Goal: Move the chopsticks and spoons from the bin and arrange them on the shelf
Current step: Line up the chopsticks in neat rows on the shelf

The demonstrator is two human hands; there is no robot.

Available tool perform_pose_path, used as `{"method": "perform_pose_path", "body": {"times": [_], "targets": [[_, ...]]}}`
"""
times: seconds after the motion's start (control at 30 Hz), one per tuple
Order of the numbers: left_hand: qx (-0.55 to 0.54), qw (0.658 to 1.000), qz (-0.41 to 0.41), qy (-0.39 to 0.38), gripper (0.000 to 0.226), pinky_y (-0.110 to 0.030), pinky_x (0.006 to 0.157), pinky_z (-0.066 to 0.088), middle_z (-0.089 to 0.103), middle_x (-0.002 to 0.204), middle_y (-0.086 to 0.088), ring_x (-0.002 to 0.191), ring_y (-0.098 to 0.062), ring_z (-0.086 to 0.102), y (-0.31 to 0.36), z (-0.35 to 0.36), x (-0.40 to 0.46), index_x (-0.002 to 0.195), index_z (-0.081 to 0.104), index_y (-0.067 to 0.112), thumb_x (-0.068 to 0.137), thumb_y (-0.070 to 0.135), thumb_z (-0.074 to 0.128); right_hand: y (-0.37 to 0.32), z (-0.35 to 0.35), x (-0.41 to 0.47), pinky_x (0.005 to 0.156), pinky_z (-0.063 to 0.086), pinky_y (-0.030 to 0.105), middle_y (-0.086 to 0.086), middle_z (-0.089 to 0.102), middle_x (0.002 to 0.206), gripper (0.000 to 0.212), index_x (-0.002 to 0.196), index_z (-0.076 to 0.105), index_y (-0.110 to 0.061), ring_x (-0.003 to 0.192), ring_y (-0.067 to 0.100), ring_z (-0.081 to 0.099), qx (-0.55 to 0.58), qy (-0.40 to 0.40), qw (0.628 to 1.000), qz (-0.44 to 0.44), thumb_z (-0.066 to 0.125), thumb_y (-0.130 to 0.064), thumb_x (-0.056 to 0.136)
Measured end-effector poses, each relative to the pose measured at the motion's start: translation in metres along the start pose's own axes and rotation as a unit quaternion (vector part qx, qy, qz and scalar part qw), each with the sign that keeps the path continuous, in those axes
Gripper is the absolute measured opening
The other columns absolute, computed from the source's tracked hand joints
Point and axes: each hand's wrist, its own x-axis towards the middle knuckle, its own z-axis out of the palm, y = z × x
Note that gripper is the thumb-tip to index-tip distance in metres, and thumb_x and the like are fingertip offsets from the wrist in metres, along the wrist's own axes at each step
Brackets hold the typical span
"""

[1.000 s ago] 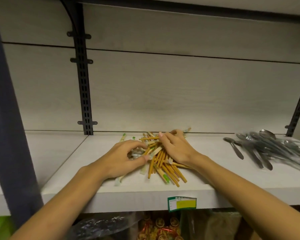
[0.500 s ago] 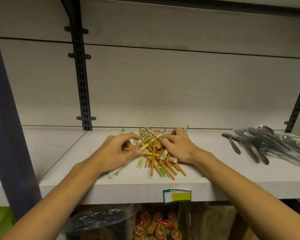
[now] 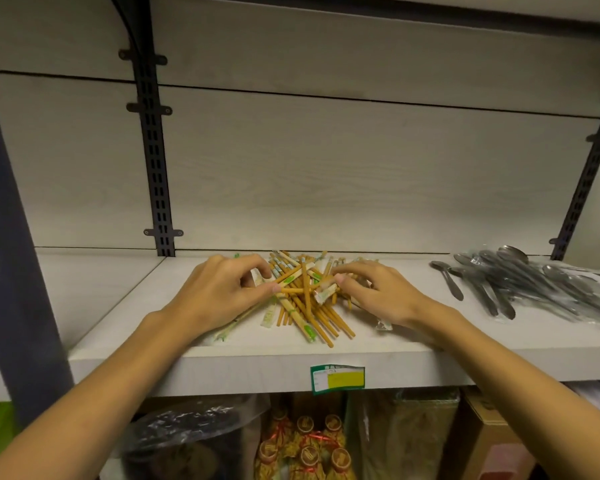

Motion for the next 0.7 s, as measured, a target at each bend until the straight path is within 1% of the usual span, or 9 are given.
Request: {"method": "perform_pose_path", "body": {"times": [0.07,0.17,0.23,0.33,0.4,0.47,0.57,0.6,0.7], "targets": [[0.005,1.000,0.012,-0.006,0.023,-0.027,0.052,0.043,0.060,0.059,0.010,0.054,-0.007,0.054,0.003,0.002,0.001,0.091,0.067,0.032,0.080,0.053,0.066,0.001,0.000,-0.001,0.086,0.034,0.023,-0.004,0.060,0.125,0.035,0.127,0.061,-0.024,0.107,0.008,0.048,-0.001,0.009,1.000,0.004,0.048,-0.039,0.098],[0.015,1.000,0.012,-0.006,0.021,-0.024,0.052,0.037,0.059,0.059,0.011,0.055,-0.006,0.053,0.008,0.003,0.001,0.088,0.067,0.032,0.080,0.051,0.068,0.002,0.002,-0.002,0.087,0.035,0.024,0.000,0.062,0.123,0.033,0.125,0.062,-0.020,0.108,0.012,0.050,0.017,0.011,1.000,0.006,0.048,-0.035,0.099],[0.023,1.000,0.010,-0.003,0.021,-0.023,0.052,0.036,0.058,0.060,0.011,0.056,-0.006,0.052,0.011,0.003,0.000,0.086,0.067,0.032,0.080,0.052,0.067,0.002,0.006,0.000,0.093,0.036,0.025,0.002,0.060,0.128,0.037,0.130,0.059,-0.021,0.116,0.014,0.050,0.017,0.012,1.000,0.010,0.046,-0.037,0.099],[0.041,0.999,0.025,-0.019,0.024,-0.021,0.052,0.033,0.055,0.059,0.014,0.056,-0.004,0.049,0.015,0.003,-0.002,0.085,0.066,0.031,0.081,0.054,0.064,0.008,0.014,0.006,0.107,0.033,0.037,0.003,0.054,0.135,0.042,0.137,0.053,-0.027,0.126,0.018,0.043,-0.008,-0.001,1.000,0.026,0.039,-0.044,0.100],[0.059,0.997,0.042,-0.024,0.024,-0.021,0.055,0.033,0.055,0.064,0.017,0.060,-0.002,0.048,0.015,0.003,-0.003,0.088,0.067,0.030,0.083,0.053,0.062,0.010,0.017,0.008,0.111,0.031,0.044,0.002,0.052,0.138,0.044,0.137,0.051,-0.032,0.131,0.020,0.039,-0.014,-0.010,0.999,0.039,0.037,-0.049,0.099],[0.075,0.996,0.044,-0.023,0.024,-0.023,0.058,0.035,0.060,0.074,0.016,0.069,-0.002,0.049,0.013,0.001,-0.005,0.094,0.069,0.031,0.086,0.052,0.060,0.013,0.018,0.009,0.112,0.029,0.046,0.002,0.050,0.140,0.046,0.138,0.049,-0.034,0.133,0.021,0.038,-0.011,-0.014,0.999,0.043,0.035,-0.052,0.098],[0.104,0.994,0.027,-0.026,0.025,-0.026,0.064,0.037,0.065,0.092,0.012,0.083,-0.005,0.048,0.008,-0.001,-0.008,0.105,0.069,0.031,0.091,0.047,0.056,0.015,0.018,0.009,0.110,0.031,0.044,0.001,0.053,0.135,0.043,0.134,0.052,-0.032,0.129,0.019,0.040,-0.021,-0.017,0.999,0.034,0.035,-0.050,0.099],[0.112,0.993,0.019,-0.027,0.025,-0.026,0.065,0.036,0.065,0.094,0.012,0.085,-0.006,0.047,0.006,-0.002,-0.009,0.107,0.069,0.031,0.092,0.045,0.055,0.015,0.018,0.009,0.108,0.032,0.042,0.000,0.055,0.132,0.041,0.132,0.053,-0.031,0.127,0.018,0.041,-0.022,-0.018,0.999,0.034,0.035,-0.049,0.099],[0.134,0.991,0.002,-0.020,0.021,-0.027,0.065,0.035,0.062,0.090,0.012,0.086,-0.010,0.050,0.001,-0.004,-0.009,0.106,0.068,0.029,0.094,0.039,0.055,0.016,0.016,0.009,0.103,0.036,0.040,-0.001,0.058,0.127,0.036,0.124,0.056,-0.030,0.123,0.017,0.043,-0.022,-0.021,0.999,0.041,0.036,-0.048,0.100]]}}
